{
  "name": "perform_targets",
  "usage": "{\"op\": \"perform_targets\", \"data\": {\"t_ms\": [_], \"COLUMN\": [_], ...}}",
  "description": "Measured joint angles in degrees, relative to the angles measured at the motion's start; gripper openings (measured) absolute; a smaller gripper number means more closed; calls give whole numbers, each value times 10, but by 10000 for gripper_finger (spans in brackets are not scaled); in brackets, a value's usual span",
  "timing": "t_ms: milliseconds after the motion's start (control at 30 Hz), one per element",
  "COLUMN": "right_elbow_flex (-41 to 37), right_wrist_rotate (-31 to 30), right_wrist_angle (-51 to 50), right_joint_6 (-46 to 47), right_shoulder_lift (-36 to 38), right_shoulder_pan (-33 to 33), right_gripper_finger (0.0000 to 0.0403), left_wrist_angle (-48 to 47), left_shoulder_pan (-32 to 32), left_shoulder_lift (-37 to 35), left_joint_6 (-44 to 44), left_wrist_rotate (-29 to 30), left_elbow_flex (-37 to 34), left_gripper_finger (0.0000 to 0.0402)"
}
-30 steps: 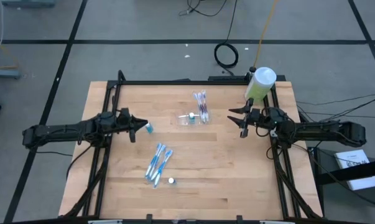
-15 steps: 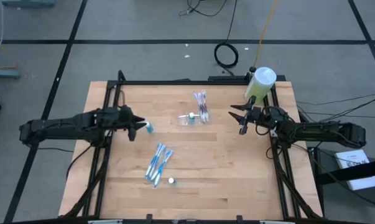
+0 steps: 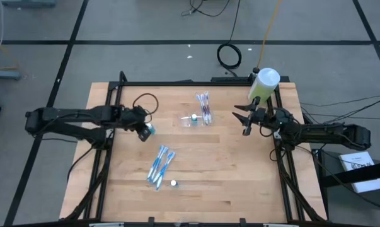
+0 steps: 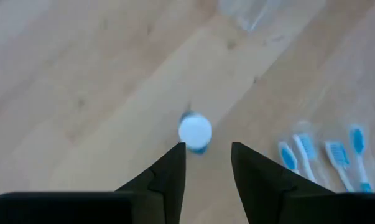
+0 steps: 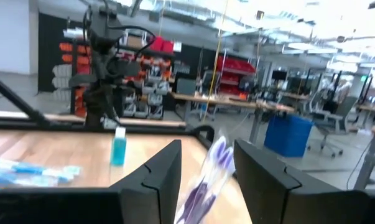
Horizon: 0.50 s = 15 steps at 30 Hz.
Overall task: Pick & Place toothbrushing station
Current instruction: Put the top blue mouthwash into the transparent organizer
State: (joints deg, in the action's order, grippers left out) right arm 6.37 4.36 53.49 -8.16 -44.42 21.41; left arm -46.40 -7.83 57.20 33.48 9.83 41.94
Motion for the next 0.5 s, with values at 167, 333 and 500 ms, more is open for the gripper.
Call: {"op": "perform_targets", "data": {"t_ms": [167, 333, 500], "right_elbow_flex": [0, 0, 0], "right_wrist_rotate": [0, 2, 2], "right_wrist_angle": [-18, -19, -20], "right_joint_6": [9, 26, 30], "right_shoulder_lift": [0, 0, 0], "right_shoulder_pan": [0, 0, 0], "right_gripper_finger": [141, 141, 141], "left_wrist_angle": [-17, -20, -93], "left_shoulder_pan": [-14, -30, -52], "left_shoulder_lift": [57, 99, 134], "left_joint_6": [0, -45, -24], "left_wrist_rotate": [-63, -64, -43], "left_elbow_flex": [37, 79, 115], "left_gripper_finger": [146, 147, 147]}}
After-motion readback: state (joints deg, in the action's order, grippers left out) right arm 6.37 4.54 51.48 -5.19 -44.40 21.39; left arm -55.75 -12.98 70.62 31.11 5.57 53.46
